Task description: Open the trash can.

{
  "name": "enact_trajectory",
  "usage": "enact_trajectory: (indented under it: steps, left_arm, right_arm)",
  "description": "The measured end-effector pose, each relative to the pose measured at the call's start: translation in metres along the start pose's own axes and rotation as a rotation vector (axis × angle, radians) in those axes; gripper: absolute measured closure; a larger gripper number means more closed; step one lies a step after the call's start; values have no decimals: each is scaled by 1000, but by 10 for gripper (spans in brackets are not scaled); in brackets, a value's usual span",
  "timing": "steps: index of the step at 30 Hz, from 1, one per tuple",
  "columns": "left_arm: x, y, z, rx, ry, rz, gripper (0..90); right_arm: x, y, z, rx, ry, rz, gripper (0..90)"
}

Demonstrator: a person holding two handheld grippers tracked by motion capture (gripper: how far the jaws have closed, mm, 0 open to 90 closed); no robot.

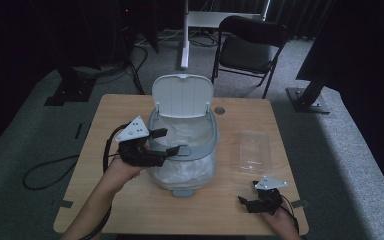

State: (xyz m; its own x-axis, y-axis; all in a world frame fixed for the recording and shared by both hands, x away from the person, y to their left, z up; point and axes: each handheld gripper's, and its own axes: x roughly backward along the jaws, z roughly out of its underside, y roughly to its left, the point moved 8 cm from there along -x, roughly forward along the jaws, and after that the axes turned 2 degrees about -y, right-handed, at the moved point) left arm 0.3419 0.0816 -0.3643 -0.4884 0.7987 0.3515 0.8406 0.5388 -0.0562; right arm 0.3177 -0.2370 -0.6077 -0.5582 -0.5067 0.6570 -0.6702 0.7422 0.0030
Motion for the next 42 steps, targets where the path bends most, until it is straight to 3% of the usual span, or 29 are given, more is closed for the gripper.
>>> enact_trajectory:
  steps: [2, 5, 10, 12, 18, 20, 37, 42]
  left_arm:
    - [2, 3, 1, 2, -4, -25, 295]
    - [5, 5, 2, 2, -3, -36, 195]
    - [13, 7, 2, 18, -35, -24, 191]
    - [16, 8, 3, 21, -32, -17, 125]
    - [22, 13, 6, 27, -40, -39, 89]
    - [25, 15, 8, 23, -31, -53, 8]
    - [43, 32, 28, 36, -37, -133, 10]
    - [47, 44, 41, 49, -53, -189, 10]
  right_arm:
    - [0, 0, 0, 0, 0, 0, 132]
    - [0, 0, 0, 0, 0, 0, 132]
    - [0, 0, 0, 0, 0, 0, 132]
    - [0, 0, 0, -1, 0, 0, 132]
    - [0, 0, 0, -2, 1, 1, 132]
    - [0, 0, 0, -2, 0, 1, 132]
    - [0, 0, 0, -3, 1, 2, 132]
    - [0, 0, 0, -4, 1, 3, 132]
